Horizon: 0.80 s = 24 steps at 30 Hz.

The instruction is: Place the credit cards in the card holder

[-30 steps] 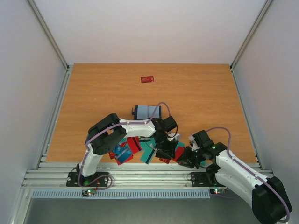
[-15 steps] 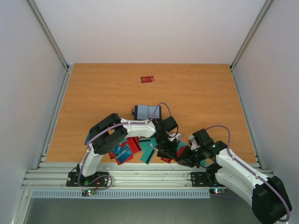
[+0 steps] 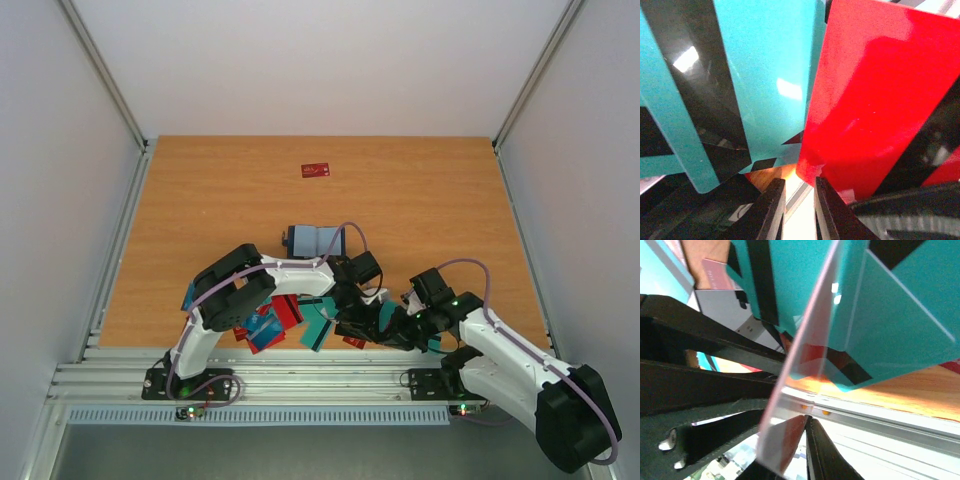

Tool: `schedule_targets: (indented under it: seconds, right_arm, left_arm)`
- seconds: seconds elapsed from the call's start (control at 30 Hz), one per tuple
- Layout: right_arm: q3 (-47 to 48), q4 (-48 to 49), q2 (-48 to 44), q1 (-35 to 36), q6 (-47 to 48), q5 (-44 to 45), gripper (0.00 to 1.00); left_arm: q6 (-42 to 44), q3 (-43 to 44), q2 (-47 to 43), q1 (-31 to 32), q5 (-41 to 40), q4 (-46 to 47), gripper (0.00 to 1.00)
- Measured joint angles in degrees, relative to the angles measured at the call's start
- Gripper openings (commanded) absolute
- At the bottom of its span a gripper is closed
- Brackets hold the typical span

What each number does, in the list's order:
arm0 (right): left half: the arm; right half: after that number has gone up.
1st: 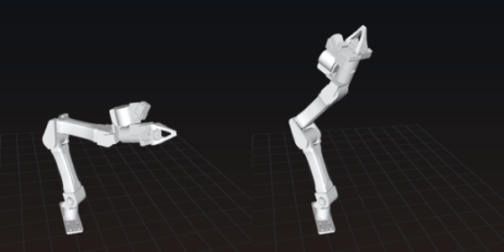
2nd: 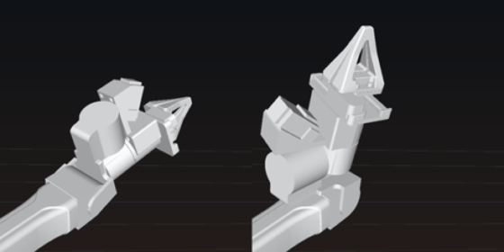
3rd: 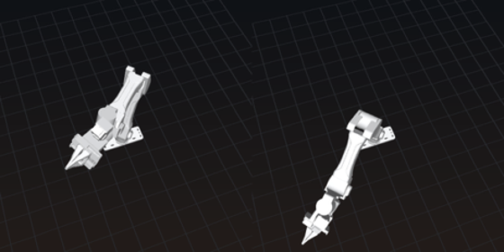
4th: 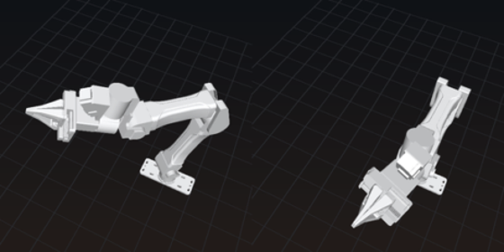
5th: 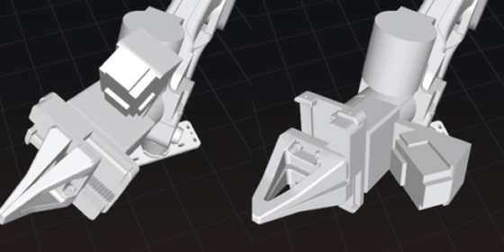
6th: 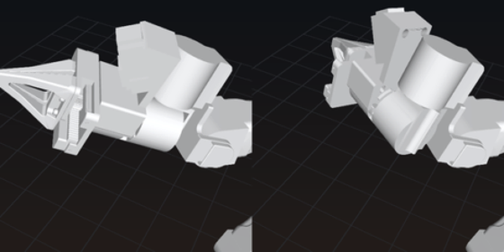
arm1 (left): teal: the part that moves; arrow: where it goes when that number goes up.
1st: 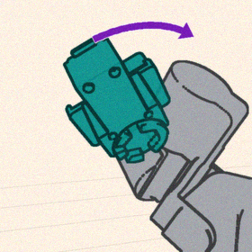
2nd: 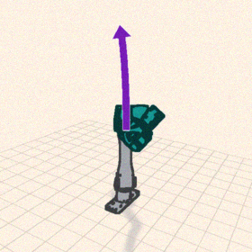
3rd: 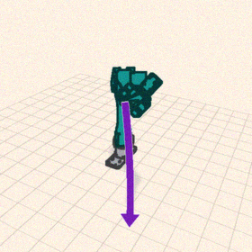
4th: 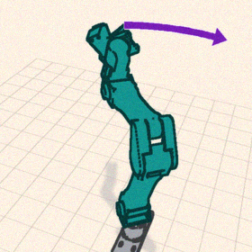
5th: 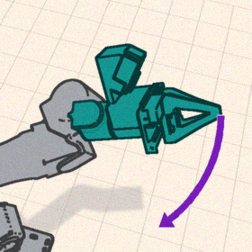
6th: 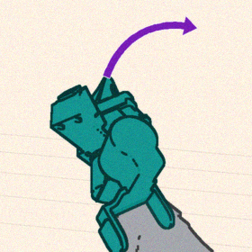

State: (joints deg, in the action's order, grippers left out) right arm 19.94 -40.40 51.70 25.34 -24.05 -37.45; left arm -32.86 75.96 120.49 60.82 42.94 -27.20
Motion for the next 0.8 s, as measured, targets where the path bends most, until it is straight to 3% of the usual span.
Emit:
schedule_targets:
  seconds: [0.27,0.5,0.67,0.8]
  right_arm:
    - [1.1,-3.0,0.9,0.0,1.9,2.5,0.01]
    - [8.8,-9.7,1.4,-0.1,5.6,5.4,0.01]
    - [18.6,-13.0,2.4,-0.1,10.5,5.2,0.01]
    - [25.5,-13.0,3.2,-0.2,14.3,3.1,0.01]
  left_arm:
    - [0.0,0.0,0.0,0.0,0.0,0.2,0.19]
    - [0.0,-0.3,-1.8,-0.5,-1.4,-1.1,0.21]
    - [0.0,-1.7,-12.2,-2.6,-6.2,-4.3,0.21]
    - [0.4,-1.9,-24.1,-7.9,-11.4,-7.0,0.29]
